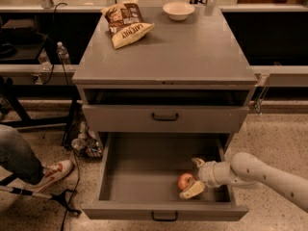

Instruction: Pick apple from middle drawer and place on counter

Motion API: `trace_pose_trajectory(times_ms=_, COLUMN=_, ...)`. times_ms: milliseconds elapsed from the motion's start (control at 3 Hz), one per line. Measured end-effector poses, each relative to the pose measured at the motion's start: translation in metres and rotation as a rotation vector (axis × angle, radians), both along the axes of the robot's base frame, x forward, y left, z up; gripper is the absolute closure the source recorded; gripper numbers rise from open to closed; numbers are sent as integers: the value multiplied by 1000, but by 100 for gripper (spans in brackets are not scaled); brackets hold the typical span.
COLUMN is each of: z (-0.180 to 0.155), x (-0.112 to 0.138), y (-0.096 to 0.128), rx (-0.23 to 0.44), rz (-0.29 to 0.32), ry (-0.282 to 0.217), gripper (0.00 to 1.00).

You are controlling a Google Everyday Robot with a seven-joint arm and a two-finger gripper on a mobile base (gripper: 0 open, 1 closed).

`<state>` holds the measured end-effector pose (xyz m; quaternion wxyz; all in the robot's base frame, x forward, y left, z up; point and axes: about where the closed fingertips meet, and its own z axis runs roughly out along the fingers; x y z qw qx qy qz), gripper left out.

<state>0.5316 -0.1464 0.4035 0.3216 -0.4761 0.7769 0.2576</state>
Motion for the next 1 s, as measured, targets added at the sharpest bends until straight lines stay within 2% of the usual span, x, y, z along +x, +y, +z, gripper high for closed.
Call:
trace_pose_trajectory(times_ms=333, z=-9, x=-2, y=6, rx=21, rz=2, ry=19, gripper=0)
trace_pose_trajectory(times_ms=667, z=-17, x=-4, y=10, rx=37, rz=6, ry=33, gripper=16)
trace_pose_trajectory(times_ms=1000, z=-22, x=-6, y=11, rx=61, rz=2, ry=44, gripper=40)
